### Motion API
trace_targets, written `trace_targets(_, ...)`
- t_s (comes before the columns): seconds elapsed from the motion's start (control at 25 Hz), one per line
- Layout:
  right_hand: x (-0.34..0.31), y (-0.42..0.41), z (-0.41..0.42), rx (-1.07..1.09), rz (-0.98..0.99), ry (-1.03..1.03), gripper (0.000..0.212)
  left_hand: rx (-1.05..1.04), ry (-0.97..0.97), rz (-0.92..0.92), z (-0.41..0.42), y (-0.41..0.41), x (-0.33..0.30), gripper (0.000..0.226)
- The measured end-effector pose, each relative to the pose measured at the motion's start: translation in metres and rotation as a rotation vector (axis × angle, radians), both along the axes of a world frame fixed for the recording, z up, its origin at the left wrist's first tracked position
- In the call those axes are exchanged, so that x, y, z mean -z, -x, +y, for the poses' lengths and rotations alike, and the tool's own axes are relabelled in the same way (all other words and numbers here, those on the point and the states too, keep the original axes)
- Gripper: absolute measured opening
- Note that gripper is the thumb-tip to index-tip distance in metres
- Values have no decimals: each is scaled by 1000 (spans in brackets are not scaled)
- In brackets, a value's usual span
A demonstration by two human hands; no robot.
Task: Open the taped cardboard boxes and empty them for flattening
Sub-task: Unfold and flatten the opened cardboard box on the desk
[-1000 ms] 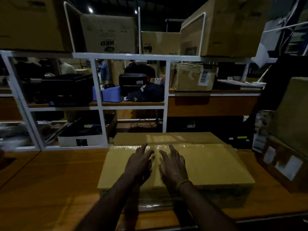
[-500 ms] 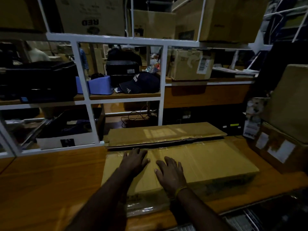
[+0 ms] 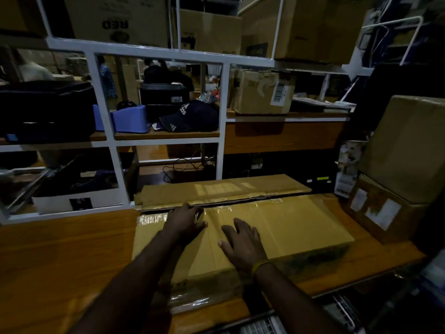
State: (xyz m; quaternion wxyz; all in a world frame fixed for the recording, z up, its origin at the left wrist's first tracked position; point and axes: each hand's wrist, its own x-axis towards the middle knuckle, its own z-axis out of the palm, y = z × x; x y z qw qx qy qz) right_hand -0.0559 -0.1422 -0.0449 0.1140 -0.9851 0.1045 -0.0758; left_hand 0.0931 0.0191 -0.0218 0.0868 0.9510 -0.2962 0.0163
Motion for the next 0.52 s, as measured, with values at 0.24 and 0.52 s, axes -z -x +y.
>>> trace_targets(0.24, -33, 2, -41, 5, -81, 63, 57, -98, 47, -169, -6, 25, -36, 61)
trace_targets(0.52, -79, 1, -73, -44, -64, 164, 91, -299, 18, -399, -21, 84, -64, 62)
